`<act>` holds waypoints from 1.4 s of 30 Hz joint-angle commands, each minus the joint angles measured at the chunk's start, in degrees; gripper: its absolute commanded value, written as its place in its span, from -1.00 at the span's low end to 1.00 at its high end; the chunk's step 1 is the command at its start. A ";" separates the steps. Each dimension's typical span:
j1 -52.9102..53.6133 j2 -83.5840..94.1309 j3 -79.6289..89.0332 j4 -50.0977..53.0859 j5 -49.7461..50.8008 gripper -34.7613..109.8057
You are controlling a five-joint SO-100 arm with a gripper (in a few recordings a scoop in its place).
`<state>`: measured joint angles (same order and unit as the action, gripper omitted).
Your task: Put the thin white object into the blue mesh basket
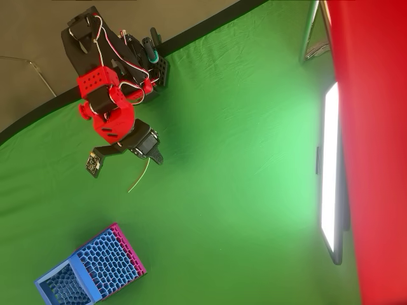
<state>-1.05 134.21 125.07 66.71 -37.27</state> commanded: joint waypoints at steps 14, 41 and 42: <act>7.12 -17.05 -10.99 13.10 -27.33 -0.51; 20.30 -32.17 -12.66 15.03 -39.73 -0.34; 20.13 -32.96 -12.66 14.59 -39.29 -0.34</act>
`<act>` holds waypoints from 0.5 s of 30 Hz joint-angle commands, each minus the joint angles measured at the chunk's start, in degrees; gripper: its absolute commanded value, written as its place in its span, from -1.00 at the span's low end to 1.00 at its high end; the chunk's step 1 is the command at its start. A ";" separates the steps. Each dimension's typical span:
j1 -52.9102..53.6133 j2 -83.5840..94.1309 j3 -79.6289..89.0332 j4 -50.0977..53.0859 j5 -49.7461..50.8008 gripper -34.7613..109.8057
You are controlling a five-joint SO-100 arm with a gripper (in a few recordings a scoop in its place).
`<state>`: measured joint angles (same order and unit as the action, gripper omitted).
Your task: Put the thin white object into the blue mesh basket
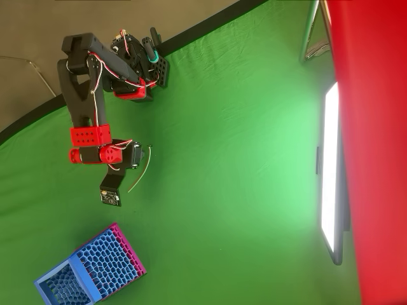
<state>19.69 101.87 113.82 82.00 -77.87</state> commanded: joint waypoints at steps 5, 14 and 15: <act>-1.76 -2.72 0.18 -3.43 2.64 -0.34; -2.20 -1.93 6.15 -9.05 2.46 -0.33; -2.11 -1.93 6.77 -9.67 2.29 -0.33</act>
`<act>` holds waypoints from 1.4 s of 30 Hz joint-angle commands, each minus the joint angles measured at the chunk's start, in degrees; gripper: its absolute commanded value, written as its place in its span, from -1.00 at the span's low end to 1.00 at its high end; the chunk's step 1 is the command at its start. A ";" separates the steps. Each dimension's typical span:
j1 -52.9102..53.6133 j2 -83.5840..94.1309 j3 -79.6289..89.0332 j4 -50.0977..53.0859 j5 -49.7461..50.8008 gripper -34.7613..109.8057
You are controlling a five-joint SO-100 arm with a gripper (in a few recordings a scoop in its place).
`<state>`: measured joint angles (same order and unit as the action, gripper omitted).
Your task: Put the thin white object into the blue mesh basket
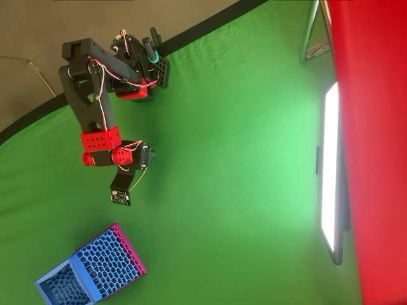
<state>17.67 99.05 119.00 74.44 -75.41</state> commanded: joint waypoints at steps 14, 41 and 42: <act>3.25 -3.69 -0.70 -2.55 -1.93 -0.34; 3.60 -12.83 -2.72 -3.87 -2.37 -0.36; 3.60 -13.10 -2.90 -3.87 -2.37 -0.36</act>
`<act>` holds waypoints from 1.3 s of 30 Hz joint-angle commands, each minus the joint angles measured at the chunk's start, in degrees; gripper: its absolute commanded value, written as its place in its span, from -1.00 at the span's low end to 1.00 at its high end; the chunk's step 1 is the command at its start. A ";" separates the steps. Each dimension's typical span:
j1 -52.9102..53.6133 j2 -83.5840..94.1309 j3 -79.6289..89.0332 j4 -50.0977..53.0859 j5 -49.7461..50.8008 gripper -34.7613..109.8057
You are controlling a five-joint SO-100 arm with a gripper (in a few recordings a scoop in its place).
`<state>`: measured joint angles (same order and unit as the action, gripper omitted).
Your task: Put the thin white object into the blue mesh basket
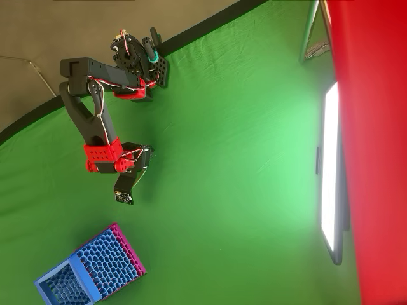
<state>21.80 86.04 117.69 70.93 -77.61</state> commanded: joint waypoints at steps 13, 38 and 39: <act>-0.35 -3.43 -3.43 -0.35 -0.26 -0.36; -1.76 -2.29 -4.31 -0.35 1.76 -0.51; -1.93 -2.02 -4.31 -0.35 2.11 -0.49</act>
<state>20.57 81.91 115.05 70.84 -76.29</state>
